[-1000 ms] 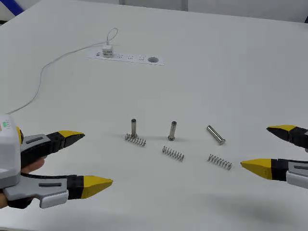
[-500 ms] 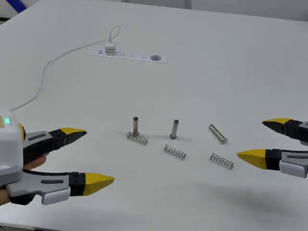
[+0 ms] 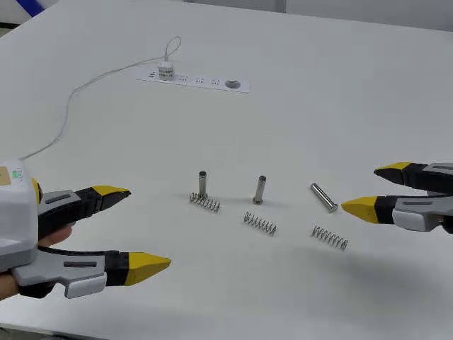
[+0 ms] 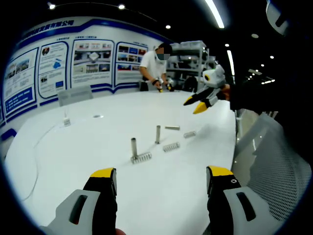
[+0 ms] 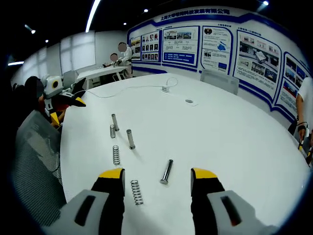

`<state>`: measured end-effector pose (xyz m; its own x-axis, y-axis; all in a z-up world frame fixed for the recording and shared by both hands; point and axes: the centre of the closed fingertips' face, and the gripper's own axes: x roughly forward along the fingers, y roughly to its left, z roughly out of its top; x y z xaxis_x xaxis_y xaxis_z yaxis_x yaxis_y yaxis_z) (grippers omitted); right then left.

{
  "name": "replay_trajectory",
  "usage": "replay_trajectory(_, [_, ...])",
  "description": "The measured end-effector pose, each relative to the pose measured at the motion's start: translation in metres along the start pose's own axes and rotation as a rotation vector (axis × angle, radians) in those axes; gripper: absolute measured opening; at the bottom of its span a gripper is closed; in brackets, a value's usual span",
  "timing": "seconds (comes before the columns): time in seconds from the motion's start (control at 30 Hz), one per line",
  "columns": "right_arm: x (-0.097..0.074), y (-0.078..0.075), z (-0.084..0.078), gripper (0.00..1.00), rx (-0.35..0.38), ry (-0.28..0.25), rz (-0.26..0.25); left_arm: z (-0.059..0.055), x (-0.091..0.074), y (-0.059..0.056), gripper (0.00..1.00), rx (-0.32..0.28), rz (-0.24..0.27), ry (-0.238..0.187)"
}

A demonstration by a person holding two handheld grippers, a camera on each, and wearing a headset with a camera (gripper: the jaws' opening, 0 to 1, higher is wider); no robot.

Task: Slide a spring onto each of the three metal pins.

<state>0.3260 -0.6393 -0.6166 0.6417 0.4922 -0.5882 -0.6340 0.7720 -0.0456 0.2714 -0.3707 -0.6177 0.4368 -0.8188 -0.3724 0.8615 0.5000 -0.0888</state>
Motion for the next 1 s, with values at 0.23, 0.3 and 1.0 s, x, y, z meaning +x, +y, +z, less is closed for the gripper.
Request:
replay_trajectory(0.23, [0.018,-0.004,0.002,0.47,-0.008,0.052,0.000,0.000,0.000,0.000,0.76,0.001,0.000,0.003])
replay_trajectory(0.3, [0.021,-0.005,0.003,0.45,-0.012,0.062,-0.001,-0.001,0.000,0.000,0.76,0.000,0.000,0.005])
replay_trajectory(1.0, [0.064,-0.016,-0.009,0.28,0.009,0.208,-0.032,-0.001,0.001,-0.001,0.76,-0.005,-0.003,0.006])
